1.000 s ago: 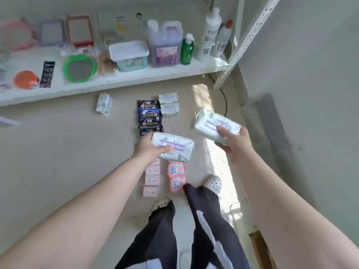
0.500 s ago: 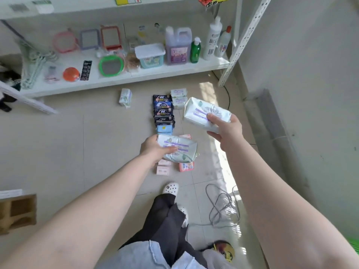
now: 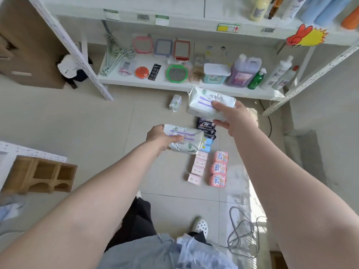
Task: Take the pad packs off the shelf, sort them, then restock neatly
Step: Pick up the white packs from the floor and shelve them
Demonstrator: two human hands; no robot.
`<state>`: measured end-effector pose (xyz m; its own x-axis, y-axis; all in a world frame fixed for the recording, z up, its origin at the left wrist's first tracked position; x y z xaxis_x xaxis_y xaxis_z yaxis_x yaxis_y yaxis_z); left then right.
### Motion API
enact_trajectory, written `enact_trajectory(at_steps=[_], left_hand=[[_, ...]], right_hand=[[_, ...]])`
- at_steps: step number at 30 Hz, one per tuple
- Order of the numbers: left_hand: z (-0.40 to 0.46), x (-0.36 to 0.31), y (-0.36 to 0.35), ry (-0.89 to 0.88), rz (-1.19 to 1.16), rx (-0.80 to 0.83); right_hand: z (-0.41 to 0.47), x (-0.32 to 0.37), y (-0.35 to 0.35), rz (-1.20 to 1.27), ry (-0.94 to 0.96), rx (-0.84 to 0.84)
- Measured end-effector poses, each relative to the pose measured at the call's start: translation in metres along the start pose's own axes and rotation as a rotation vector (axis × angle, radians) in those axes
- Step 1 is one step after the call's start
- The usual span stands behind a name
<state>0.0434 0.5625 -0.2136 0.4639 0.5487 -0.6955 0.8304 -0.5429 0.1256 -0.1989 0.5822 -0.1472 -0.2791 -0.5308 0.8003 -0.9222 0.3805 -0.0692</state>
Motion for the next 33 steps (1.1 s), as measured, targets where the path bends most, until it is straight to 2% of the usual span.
enact_trajectory(at_steps=[6,10,17,27,33], left_hand=[[0.009,0.003,0.174,0.014,0.013,-0.082],[0.015,-0.02,0.262,-0.029,0.003,-0.124],[0.05,-0.075,0.357,-0.097,-0.042,-0.165],[0.106,-0.207,0.484,-0.192,-0.067,-0.262],[0.153,-0.268,0.536,-0.231,-0.07,-0.259]], right_hand=[[0.044,0.031,-0.155,-0.042,-0.01,0.059],[0.066,0.062,-0.24,-0.035,-0.014,0.107],[0.12,0.14,-0.338,-0.093,0.025,0.155],[0.218,0.294,-0.44,-0.164,0.166,0.265],[0.285,0.337,-0.485,-0.169,0.144,0.26]])
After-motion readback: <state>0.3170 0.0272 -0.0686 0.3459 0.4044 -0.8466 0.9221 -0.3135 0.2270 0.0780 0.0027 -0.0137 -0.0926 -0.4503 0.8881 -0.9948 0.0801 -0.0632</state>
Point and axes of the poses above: each hand's wrist, its own z-axis towards the middle knuckle, its own y-axis out of the back of the hand, x = y × z, the point moved 7 cm from there along z, towards the middle knuckle, and after that the axes turned 15 degrees about x, right-handed, at the moved point
